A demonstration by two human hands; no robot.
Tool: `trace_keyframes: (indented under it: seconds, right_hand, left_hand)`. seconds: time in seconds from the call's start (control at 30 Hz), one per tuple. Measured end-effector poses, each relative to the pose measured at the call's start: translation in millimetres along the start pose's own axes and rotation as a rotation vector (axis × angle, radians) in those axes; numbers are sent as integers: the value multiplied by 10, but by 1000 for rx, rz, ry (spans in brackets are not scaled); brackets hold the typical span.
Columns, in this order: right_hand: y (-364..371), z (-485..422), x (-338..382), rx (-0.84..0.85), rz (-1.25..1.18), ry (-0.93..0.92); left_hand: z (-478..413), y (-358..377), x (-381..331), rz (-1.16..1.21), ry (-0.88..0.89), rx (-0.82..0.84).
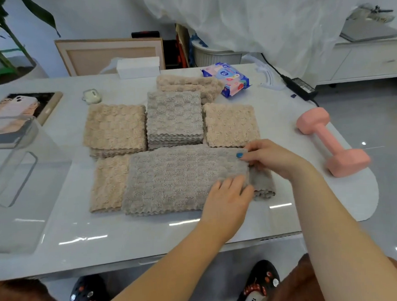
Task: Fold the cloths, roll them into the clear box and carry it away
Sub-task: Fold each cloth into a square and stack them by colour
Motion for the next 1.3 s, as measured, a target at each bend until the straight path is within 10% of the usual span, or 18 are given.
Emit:
trace_keyframes:
  seconds: [0.4, 0.53, 1.0, 1.3]
  right_hand:
    - [646, 429, 979, 476, -216, -205]
    - [1285, 360, 1359, 424, 482, -432]
    - [2519, -551, 789, 263, 1069, -251]
    - [2475, -224, 1080, 389, 1041, -144]
  left_hand:
    - [415, -852, 916, 1028, -656, -49]
    - [865, -866, 1421, 1324, -955, -168]
    - [1544, -109, 1992, 890, -1254, 114]
    - [1444, -177, 1933, 1268, -1280, 264]
Point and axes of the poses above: each hand's wrist, its own z-axis away from the middle knuckle, its own y-axis out of the palm, x = y × z, the point moved 6 cm from there along -z, towards the middle knuckle, and after that the axes turned 15 degrees about -z, right-handed, at the moved point
